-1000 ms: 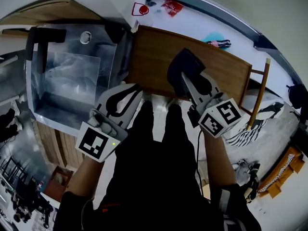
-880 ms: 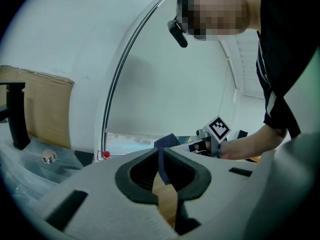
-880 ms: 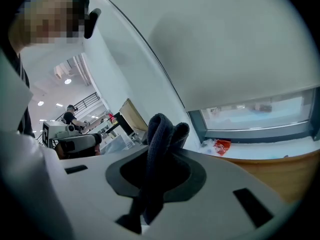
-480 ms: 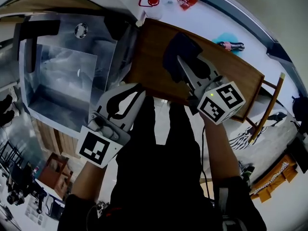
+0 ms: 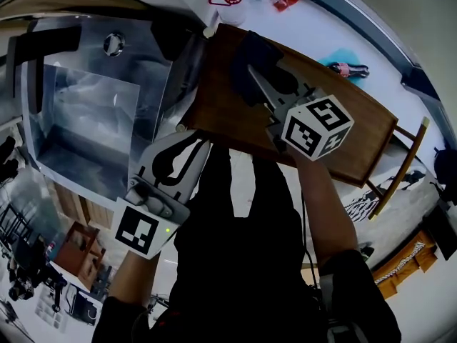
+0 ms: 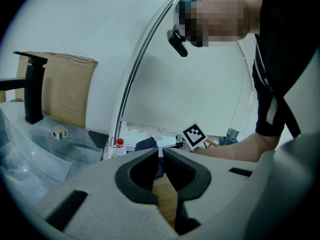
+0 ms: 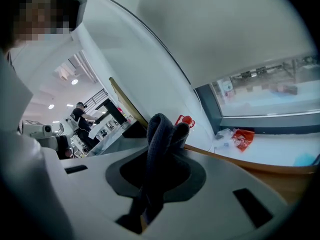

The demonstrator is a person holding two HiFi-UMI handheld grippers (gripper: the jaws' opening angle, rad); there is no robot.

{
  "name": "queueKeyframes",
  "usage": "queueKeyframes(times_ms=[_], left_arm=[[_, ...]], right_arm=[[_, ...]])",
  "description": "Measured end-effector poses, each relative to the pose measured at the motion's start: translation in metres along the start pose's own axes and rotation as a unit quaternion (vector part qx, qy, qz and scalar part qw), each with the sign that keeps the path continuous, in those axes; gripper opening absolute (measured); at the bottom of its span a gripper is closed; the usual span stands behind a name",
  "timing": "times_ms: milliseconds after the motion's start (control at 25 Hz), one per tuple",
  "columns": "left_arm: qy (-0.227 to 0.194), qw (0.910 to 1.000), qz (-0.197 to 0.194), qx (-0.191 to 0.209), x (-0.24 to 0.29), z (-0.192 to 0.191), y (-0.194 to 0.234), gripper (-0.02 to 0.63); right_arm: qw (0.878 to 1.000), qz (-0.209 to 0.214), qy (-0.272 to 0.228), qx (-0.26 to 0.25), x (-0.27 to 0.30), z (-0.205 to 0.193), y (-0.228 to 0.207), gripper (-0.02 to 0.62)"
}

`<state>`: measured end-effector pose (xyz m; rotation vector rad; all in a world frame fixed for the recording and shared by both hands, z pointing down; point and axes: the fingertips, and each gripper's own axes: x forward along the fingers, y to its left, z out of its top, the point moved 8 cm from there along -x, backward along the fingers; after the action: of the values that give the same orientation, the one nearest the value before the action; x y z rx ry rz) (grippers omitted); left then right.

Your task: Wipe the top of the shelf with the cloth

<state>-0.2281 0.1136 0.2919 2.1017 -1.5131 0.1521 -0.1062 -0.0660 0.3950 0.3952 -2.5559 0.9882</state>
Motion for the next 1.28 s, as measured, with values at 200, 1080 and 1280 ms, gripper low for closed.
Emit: queueKeyframes(times_ms=[200, 1080, 1280], left_arm=[[-0.001, 1.0000, -0.003, -0.009, 0.002, -0.009, 0.001, 0.044], [0.002, 0.9993, -0.011, -0.036, 0.000, -0.019, 0.012, 0.044], [0.006, 0.9992, -0.013, -0.038, 0.004, -0.017, 0.012, 0.044]], right_arm=[[1.000, 0.002, 0.015, -0.002, 0.020, -0.008, -0.005, 0.060], [0.997, -0.059, 0.053, 0.010, 0.061, -0.026, -0.030, 0.060], [0.996, -0.066, 0.053, 0.019, 0.059, -0.027, -0.034, 0.058]])
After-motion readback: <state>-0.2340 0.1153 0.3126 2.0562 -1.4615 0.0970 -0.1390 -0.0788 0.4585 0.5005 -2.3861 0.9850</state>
